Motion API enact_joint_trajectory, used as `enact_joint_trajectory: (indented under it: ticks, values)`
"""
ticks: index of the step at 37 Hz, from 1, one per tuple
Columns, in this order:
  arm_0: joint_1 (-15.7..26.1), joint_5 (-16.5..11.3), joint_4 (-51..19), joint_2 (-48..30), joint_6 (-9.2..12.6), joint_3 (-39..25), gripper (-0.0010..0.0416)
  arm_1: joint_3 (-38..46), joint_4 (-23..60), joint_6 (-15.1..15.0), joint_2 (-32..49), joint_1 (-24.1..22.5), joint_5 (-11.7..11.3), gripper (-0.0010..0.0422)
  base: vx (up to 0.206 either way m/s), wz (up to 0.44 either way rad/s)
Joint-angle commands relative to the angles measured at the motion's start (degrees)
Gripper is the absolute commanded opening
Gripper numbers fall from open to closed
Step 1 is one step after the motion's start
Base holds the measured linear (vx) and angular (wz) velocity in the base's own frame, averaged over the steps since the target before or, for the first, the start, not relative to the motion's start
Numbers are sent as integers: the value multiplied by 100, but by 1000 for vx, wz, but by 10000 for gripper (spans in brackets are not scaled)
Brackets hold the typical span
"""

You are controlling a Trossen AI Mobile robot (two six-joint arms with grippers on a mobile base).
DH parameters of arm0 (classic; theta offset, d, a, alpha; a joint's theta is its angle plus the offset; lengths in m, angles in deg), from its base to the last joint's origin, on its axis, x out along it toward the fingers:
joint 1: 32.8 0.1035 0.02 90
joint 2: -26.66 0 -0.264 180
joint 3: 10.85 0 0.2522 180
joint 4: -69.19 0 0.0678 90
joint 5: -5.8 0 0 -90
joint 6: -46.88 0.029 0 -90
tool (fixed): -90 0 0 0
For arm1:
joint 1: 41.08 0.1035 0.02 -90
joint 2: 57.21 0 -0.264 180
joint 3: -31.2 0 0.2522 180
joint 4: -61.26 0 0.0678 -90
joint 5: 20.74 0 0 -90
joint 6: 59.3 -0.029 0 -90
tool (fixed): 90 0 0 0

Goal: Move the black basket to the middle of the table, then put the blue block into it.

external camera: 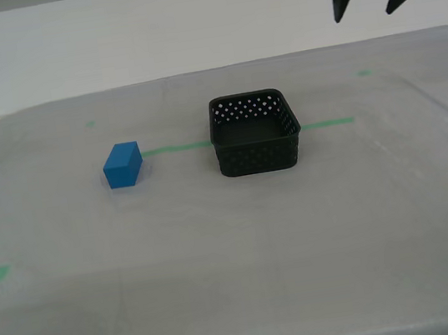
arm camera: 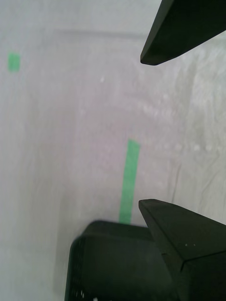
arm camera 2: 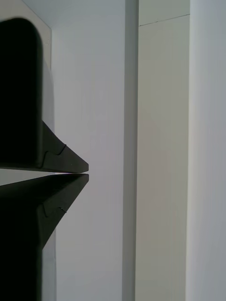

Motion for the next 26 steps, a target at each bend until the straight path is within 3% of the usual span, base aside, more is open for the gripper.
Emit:
enact_joint_trajectory:
  ticks: [1, 6, 14, 26]
  values:
    - [-289, 9, -24, 129, -164, 129, 401, 4, -20, -9, -2, -2, -4, 0, 0, 0]
    - [-675, -22, -101, 201, -382, 238, 401, 4, -20, -9, -2, 0, -4, 0, 0, 0]
    - [-1172, -28, -68, 249, -428, 330, 400, 4, -20, -9, -2, -2, -4, 0, 0, 0]
    - [-1419, -22, 11, 249, -503, 328, 400, 4, -20, -9, -2, 0, -4, 0, 0, 0]
